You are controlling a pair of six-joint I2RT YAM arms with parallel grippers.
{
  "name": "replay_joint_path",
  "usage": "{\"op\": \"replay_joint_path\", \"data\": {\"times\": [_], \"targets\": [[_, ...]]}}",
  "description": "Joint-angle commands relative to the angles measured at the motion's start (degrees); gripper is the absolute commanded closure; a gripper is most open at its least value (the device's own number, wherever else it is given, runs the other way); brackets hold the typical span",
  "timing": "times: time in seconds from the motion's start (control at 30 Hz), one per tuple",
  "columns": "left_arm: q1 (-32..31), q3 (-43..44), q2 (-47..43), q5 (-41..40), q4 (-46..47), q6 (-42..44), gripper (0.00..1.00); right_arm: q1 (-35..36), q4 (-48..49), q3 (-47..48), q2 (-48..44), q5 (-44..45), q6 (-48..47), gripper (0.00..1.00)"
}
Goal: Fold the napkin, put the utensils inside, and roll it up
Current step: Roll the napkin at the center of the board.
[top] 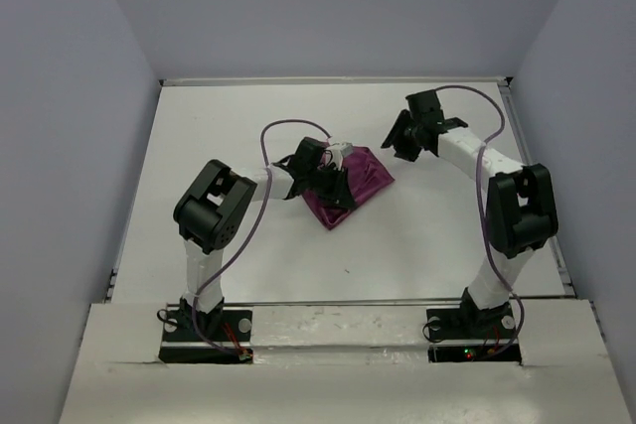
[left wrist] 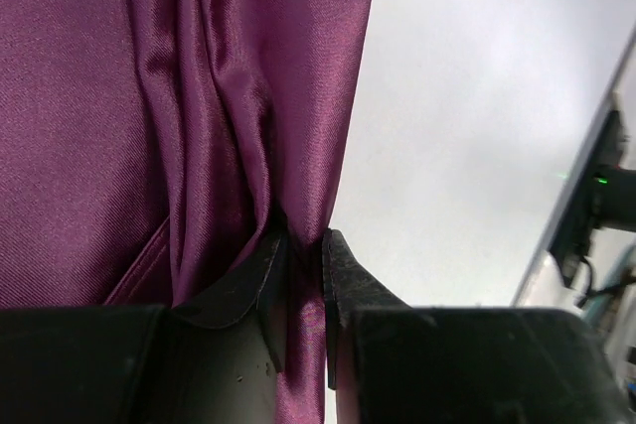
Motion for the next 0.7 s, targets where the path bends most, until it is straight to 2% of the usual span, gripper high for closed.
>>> {"op": "replay_joint_path", "data": {"times": [0.0,0.17,0.33,0.47,0.6,0.67], "targets": [[2.0,0.1,0.4,11.2,1.5,-7.8,1.00,-2.1,-0.7,-0.3,-6.5,2.8,-0.4,0.47],[4.5,-2.4,0.9,16.2,9.8,-18.4,1.00,-2.7,-1.7,-3.5,-8.9,4.3,-2.4,0.47],[6.1,-3.3,1.8,17.4,11.3,-22.6,1.00,-2.7,-1.5,-6.8,-10.2,1.4,-3.6,0.46],[6.9,-5.9,3.0,17.7,13.8,-25.8,1.00,-2.7,0.8,-10.9,-11.9,-2.2,-3.5,0.33],[7.4,-8.7,3.4,17.8,17.8,-29.4,1.00,-1.2,2.5,-14.6,-13.3,-2.7,-1.5,0.30],[7.6,-10.8,3.7,17.8,22.7,-32.3,1.00,0.6,4.1,-16.8,-13.6,-2.8,-0.2,0.28]]}}
